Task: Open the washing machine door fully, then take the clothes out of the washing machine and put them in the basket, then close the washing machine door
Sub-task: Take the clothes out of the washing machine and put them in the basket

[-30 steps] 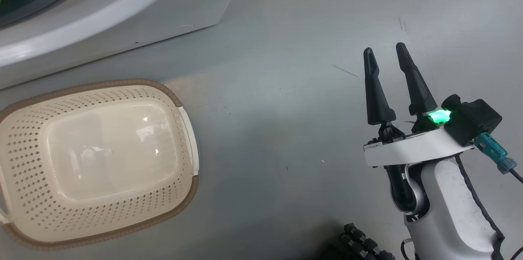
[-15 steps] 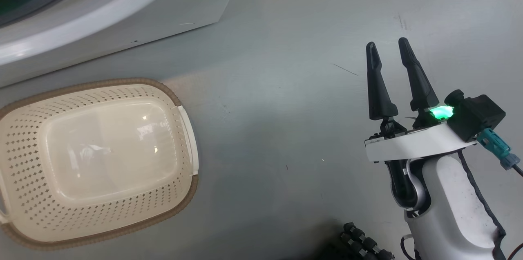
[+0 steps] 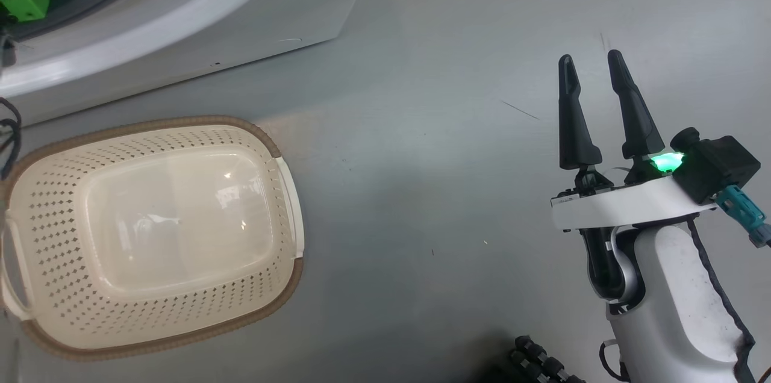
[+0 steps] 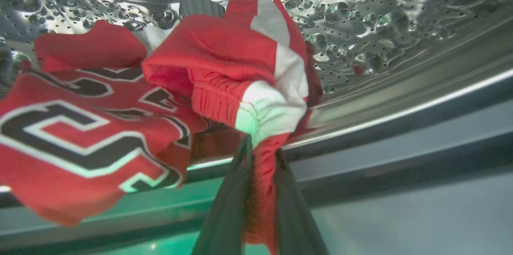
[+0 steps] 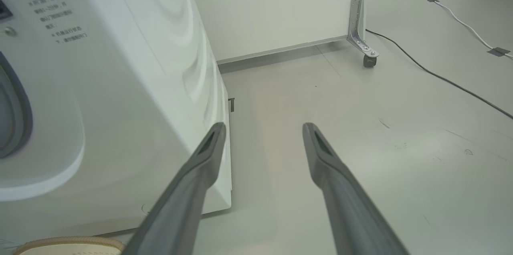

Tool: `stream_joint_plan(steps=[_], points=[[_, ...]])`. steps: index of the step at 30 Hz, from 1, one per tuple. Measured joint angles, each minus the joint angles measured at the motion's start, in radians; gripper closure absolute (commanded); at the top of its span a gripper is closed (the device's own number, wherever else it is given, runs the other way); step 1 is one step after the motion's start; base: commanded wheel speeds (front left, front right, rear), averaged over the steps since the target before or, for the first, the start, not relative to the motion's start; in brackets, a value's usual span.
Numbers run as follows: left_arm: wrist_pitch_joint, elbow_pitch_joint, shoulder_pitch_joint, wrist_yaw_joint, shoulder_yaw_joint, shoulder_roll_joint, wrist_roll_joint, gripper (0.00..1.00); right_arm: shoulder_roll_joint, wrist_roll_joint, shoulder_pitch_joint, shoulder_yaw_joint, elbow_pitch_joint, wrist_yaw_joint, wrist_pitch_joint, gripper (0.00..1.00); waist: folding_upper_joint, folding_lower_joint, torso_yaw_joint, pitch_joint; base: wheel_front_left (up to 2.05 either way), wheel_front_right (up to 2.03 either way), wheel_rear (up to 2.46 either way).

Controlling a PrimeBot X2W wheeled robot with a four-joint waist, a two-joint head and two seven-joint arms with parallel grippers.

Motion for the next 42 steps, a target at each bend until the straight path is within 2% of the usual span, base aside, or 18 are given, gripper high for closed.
stream_joint_plan(steps=[13, 23, 28, 37, 42], points=[[-0.200, -0.032, 0.114, -0.016, 0.002, -0.067, -0.010, 1.00, 0.000, -0.063, 0.009, -0.028, 0.013, 0.003, 0.000, 0.00, 0.0000, 0.0000, 0.062, -0.053, 0.00, 0.00, 0.00], [-0.404, -0.086, 0.228, -0.017, -0.005, -0.165, -0.006, 1.00, -0.001, -0.121, 0.058, -0.023, 0.040, 0.018, 0.000, 0.00, 0.0000, 0.0000, 0.136, -0.119, 0.00, 0.00, 0.00], [-0.484, -0.108, 0.284, -0.018, -0.019, -0.196, 0.004, 1.00, -0.001, -0.143, 0.081, -0.021, 0.053, 0.025, 0.000, 0.00, 0.0000, 0.0000, 0.174, -0.159, 0.00, 0.00, 0.00], [-0.613, -0.157, 0.372, -0.017, -0.029, -0.216, 0.042, 1.00, -0.002, -0.155, 0.124, -0.012, 0.074, 0.027, 0.000, 0.00, 0.0000, 0.0000, 0.235, -0.249, 0.00, 0.00, 0.00], [-0.644, -0.187, 0.409, -0.015, -0.032, -0.216, 0.058, 1.00, -0.002, -0.155, 0.146, -0.006, 0.083, 0.031, 0.000, 0.00, 0.0000, 0.0000, 0.255, -0.291, 0.00, 0.00, 0.00]])
